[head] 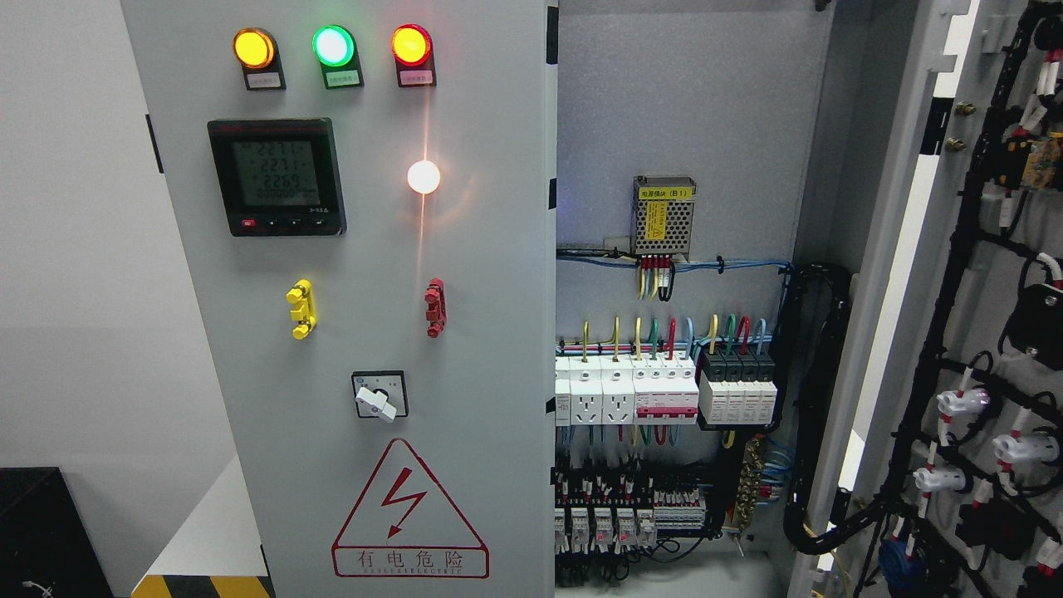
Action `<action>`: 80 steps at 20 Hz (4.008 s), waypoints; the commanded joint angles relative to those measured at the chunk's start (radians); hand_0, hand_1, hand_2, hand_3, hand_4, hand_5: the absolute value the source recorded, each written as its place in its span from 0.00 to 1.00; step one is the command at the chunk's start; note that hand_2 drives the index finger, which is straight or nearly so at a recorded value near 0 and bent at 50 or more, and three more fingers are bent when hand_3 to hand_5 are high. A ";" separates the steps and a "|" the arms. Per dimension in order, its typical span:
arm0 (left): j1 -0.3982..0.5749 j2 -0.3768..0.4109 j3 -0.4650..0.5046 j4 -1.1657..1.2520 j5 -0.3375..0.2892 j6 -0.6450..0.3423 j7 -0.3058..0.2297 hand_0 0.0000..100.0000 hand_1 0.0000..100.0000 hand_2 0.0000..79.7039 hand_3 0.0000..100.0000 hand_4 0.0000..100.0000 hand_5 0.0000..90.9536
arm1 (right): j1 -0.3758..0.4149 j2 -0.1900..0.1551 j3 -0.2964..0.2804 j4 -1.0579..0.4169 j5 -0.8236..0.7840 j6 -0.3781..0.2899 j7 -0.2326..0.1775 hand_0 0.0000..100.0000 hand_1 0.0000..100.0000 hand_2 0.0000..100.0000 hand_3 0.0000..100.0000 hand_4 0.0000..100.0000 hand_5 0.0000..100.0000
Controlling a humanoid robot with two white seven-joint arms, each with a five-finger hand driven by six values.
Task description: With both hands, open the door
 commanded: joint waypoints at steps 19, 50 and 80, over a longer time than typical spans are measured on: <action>-0.008 -0.026 -0.011 0.012 0.011 0.000 0.000 0.00 0.00 0.00 0.00 0.00 0.00 | -0.450 0.004 0.161 -0.344 -0.002 -0.087 -0.009 0.19 0.00 0.00 0.00 0.00 0.00; -0.008 -0.025 -0.011 0.012 0.011 0.000 0.000 0.00 0.00 0.00 0.00 0.00 0.00 | -0.920 0.005 0.172 -0.278 -0.172 0.588 -0.009 0.19 0.00 0.00 0.00 0.00 0.00; -0.008 -0.026 -0.011 0.012 0.011 0.000 0.000 0.00 0.00 0.00 0.00 0.00 0.00 | -1.071 -0.021 0.106 -0.080 -0.325 0.594 0.000 0.19 0.00 0.00 0.00 0.00 0.00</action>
